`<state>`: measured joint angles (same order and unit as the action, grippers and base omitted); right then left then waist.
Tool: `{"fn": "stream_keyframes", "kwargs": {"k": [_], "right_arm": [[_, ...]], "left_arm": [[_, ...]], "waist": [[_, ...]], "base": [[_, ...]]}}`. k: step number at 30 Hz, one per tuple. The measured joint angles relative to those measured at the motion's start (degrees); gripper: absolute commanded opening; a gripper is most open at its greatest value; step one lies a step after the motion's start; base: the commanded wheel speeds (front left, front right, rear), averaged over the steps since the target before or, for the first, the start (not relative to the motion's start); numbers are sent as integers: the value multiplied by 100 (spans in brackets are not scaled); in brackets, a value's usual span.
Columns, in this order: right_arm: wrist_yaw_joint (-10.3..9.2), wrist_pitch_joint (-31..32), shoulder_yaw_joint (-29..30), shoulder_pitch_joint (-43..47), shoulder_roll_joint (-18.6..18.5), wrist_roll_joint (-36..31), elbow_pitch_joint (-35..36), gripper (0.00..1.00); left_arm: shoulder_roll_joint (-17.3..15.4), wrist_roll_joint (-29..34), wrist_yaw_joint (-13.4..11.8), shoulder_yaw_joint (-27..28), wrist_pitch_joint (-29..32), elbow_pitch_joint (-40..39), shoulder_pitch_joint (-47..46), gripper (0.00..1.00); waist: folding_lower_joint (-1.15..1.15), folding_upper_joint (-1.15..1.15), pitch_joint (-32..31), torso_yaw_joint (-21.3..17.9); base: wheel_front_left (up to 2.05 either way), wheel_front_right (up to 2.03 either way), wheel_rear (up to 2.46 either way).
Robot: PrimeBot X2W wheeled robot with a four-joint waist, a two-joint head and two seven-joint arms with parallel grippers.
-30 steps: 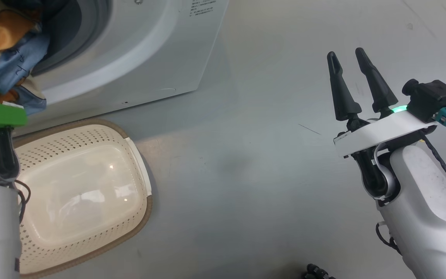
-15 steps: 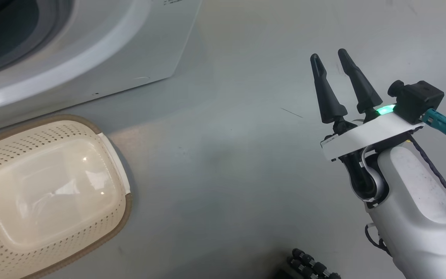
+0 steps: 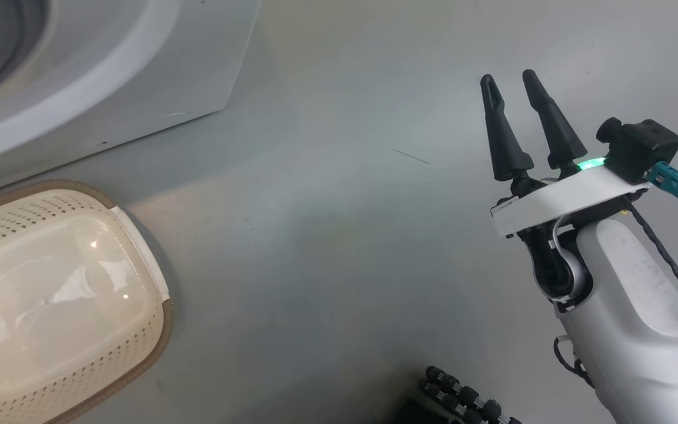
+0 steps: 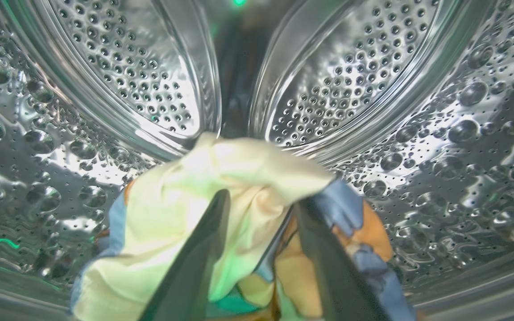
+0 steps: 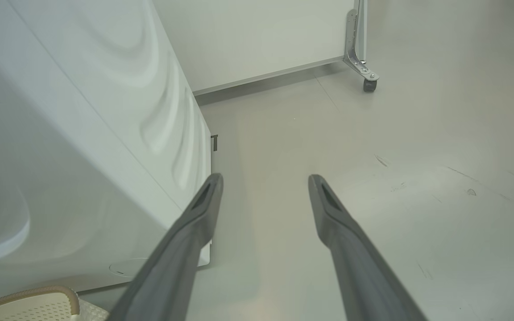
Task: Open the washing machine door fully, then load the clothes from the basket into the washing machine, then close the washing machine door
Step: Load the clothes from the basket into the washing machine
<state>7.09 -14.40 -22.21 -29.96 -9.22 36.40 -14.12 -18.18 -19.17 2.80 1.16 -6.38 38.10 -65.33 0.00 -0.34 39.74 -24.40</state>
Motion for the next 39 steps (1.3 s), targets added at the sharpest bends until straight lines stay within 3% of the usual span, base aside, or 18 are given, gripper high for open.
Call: {"fn": "stream_keyframes", "kwargs": {"k": [19, 31, 39], "right_arm": [[0, 0, 25, 4, -154, -63, -97, 100], [0, 0, 45, 37, -218, -64, -136, 100], [0, 0, 67, 71, -355, -66, -210, 100]], "left_arm": [[341, -32, 169, -261, -377, 677, 373, 100], [447, -69, 310, -377, -698, 652, 1073, 100], [683, -51, 322, -533, -786, 391, 1648, 100]], "waist": [[0, 0, -524, 430], [0, 0, -905, 761], [0, 0, -1181, 965]], "base": [[0, 0, 0], [0, 0, 0], [0, 0, 0]]}}
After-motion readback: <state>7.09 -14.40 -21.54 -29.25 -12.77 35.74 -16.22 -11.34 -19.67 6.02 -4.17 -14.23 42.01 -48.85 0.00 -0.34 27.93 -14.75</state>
